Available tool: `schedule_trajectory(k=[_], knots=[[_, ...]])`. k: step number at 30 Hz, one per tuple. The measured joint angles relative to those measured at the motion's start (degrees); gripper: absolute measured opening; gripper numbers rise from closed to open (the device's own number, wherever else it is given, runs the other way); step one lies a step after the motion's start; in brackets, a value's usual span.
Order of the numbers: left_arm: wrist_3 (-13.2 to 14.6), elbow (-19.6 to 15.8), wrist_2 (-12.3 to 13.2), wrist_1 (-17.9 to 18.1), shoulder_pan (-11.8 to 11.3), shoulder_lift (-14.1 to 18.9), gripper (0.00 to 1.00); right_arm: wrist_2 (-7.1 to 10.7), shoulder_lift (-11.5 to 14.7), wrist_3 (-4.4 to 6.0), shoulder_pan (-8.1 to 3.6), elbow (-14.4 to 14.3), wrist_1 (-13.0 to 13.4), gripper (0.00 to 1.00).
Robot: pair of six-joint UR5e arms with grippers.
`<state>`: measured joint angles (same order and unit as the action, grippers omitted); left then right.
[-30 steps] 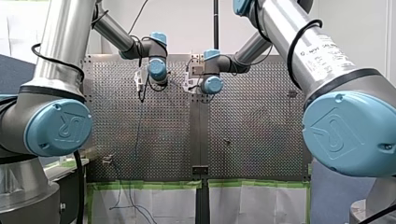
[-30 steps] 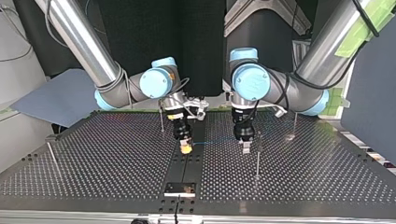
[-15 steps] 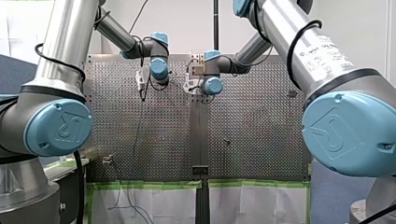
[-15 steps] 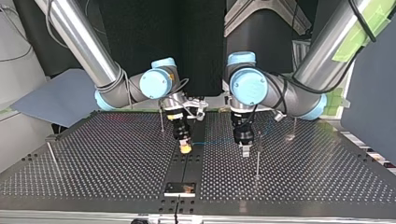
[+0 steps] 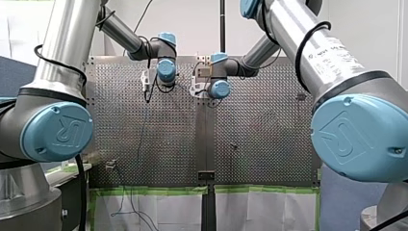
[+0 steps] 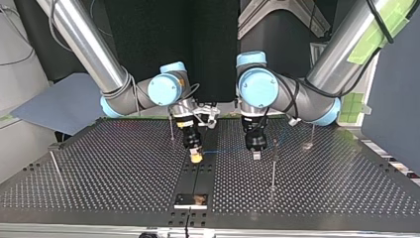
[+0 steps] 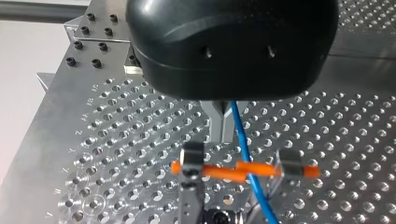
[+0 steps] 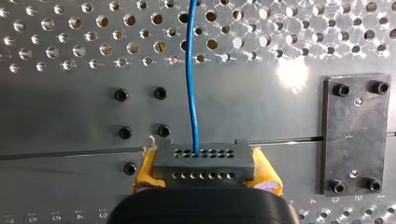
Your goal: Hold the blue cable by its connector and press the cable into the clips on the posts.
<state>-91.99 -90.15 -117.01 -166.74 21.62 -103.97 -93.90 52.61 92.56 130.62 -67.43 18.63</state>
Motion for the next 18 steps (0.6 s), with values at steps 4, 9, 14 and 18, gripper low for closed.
schedule_trajectory(k=[4,9,14,18], knots=[[0.0,0.0,-0.2,0.3,0.1,0.0,0.00,0.02,-0.1,0.00,0.06,0.0,-0.1,0.00],[-0.2,0.0,-0.1,0.7,0.3,0.0,0.00,0.02,-0.1,-0.05,0.16,0.0,-0.1,0.00],[-1.4,0.0,-0.2,1.6,0.6,0.0,0.00,-0.08,-0.2,-0.14,0.10,0.0,-0.4,0.00],[-2.3,0.0,-0.2,2.2,1.1,-0.4,0.00,-0.16,-0.2,-0.14,-0.03,-0.6,-1.3,0.00]])
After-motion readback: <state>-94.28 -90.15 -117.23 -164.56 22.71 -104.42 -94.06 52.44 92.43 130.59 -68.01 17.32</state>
